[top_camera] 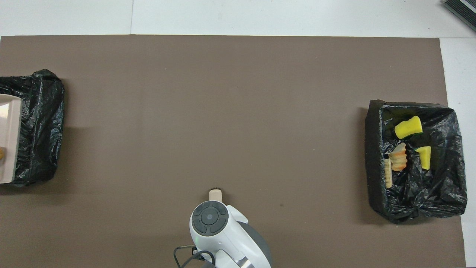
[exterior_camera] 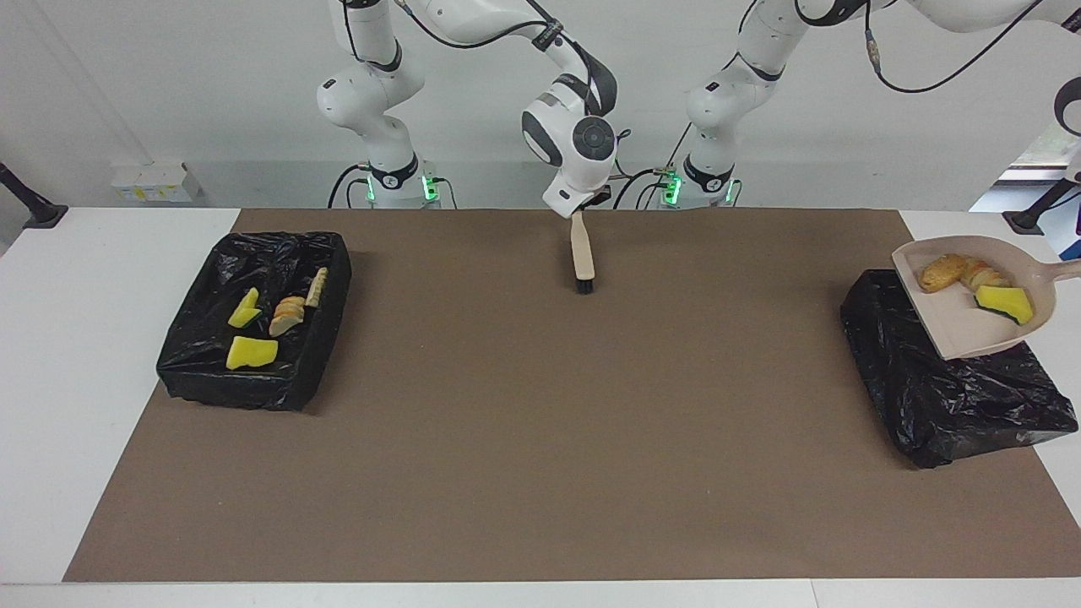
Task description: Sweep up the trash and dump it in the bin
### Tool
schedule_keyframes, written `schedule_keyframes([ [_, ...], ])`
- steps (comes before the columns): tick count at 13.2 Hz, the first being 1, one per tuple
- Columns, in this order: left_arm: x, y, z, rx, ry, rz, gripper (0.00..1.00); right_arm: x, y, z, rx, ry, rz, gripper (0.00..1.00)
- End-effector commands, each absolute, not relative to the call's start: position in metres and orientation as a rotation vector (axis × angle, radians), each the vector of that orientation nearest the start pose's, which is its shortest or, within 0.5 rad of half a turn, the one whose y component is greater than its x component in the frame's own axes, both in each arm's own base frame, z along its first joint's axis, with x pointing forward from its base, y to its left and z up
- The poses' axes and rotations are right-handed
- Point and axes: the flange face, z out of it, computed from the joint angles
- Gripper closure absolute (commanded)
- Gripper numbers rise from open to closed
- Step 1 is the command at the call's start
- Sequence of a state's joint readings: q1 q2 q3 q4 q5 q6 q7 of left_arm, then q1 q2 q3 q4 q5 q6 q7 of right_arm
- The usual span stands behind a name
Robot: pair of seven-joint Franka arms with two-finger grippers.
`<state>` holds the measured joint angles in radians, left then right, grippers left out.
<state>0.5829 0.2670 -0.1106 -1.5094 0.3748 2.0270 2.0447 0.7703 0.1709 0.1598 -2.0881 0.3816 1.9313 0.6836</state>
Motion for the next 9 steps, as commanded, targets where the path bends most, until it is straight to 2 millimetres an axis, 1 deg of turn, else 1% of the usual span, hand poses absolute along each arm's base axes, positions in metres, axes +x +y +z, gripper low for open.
schedule_keyframes([
  [1, 0.601, 0.338, 0.529, -1.815, 1.937, 0.433, 1.00, 0.307, 0.444, 0.324, -3.011, -0.041, 0.755, 0.87],
  [2, 0.607, 0.327, 0.525, -1.772, 1.880, 0.532, 1.00, 0.313, 0.441, 0.326, -2.998, -0.089, 0.756, 0.86],
  [3, 0.612, 0.311, 0.519, -1.775, 1.832, 0.566, 1.00, 0.314, 0.441, 0.324, -2.995, -0.105, 0.761, 0.83],
  [4, 0.612, 0.300, 0.512, -1.794, 1.806, 0.580, 1.00, 0.316, 0.442, 0.327, -3.000, -0.117, 0.749, 0.78],
  [5, 0.615, 0.287, 0.512, -1.748, 1.803, 0.620, 1.00, 0.316, 0.444, 0.329, -3.001, -0.120, 0.741, 0.73],
  [6, 0.615, 0.279, 0.517, -1.683, 1.775, 0.692, 1.00, 0.317, 0.444, 0.329, -3.003, -0.098, 0.742, 0.72],
  [7, 0.608, 0.275, 0.518, -1.671, 1.723, 0.740, 1.00, 0.317, 0.444, 0.329, -3.005, -0.091, 0.746, 0.66],
  [8, 0.598, 0.260, 0.520, -1.683, 1.649, 0.733, 1.00, 0.317, 0.442, 0.328, -3.011, -0.094, 0.754, 0.60],
  [9, 0.586, 0.255, 0.521, -1.630, 1.601, 0.790, 1.00, 0.318, 0.441, 0.329, -3.010, -0.092, 0.759, 0.57],
])
